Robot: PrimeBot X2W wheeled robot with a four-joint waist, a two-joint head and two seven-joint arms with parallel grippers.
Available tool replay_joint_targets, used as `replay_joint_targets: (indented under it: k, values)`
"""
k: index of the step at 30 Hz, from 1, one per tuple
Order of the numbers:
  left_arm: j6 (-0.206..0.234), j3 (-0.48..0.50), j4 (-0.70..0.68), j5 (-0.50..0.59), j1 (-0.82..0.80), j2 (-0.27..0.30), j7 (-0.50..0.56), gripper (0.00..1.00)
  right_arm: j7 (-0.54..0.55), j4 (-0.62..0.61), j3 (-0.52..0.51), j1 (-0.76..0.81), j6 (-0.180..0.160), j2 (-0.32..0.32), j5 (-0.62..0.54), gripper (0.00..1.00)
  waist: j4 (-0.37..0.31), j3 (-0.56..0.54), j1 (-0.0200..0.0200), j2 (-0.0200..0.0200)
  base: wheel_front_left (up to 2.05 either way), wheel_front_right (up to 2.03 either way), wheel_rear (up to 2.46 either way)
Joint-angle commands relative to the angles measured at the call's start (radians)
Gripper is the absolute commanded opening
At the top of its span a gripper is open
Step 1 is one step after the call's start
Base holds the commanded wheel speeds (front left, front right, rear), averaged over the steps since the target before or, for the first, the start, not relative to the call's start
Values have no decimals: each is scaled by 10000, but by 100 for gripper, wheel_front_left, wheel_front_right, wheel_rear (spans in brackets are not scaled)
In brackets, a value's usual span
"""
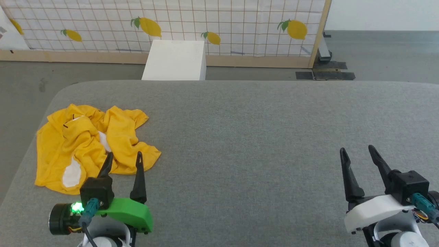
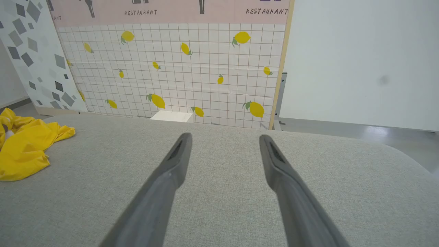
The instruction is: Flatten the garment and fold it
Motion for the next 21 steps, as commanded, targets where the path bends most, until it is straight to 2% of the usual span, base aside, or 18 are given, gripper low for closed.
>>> replay_joint_targets:
  k: [1,21]
  values:
    - [-35,38,-57,-94,225,-13,-94,100,-99,-74,-56,173,-4,0,94,100,77,-10,0,0,0,0,0]
    - [-139,101,-134,-277,424,-21,-508,100,-515,-46,-233,318,-6,1,239,100,1241,-11,0,0,0,0,0]
